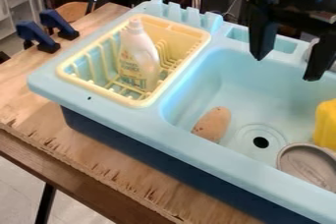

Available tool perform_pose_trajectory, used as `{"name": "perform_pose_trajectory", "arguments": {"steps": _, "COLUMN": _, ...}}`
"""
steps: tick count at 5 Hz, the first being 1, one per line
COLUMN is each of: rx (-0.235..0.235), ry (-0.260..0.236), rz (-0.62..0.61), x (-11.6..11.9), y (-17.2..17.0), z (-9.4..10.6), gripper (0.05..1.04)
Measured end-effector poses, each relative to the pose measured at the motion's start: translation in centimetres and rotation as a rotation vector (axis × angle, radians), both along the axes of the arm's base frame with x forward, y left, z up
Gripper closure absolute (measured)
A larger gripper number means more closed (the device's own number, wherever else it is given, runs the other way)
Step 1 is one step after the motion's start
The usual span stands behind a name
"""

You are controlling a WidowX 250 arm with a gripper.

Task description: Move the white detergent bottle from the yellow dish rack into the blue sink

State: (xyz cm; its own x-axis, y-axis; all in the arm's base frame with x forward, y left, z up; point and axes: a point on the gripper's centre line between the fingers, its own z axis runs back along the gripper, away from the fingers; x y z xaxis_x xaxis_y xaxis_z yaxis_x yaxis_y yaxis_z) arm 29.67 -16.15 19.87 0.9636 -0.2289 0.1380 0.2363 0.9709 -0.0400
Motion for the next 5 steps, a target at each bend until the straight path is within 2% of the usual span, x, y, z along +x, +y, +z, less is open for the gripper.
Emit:
{"name": "perform_pose_trajectory", "arguments": {"steps": 1, "rx": 0.013, "ry": 0.028, "rz": 0.0, "x": 0.0, "y": 0.0, "z": -1.0, "gripper": 0.081}}
{"name": "perform_pose_trajectory", "arguments": {"steps": 2, "rx": -0.003, "ry": 0.013, "rz": -0.004, "x": 0.4, "y": 1.0, "z": -0.5, "gripper": 0.081}}
{"name": "perform_pose_trajectory", "arguments": {"steps": 4, "rx": -0.042, "ry": -0.062, "rz": 0.072, "x": 0.2, "y": 6.8, "z": 4.2, "gripper": 0.081}}
{"name": "perform_pose_trajectory", "arguments": {"steps": 5, "rx": -0.018, "ry": -0.099, "rz": 0.166, "x": -1.4, "y": 10.4, "z": 6.2, "gripper": 0.081}}
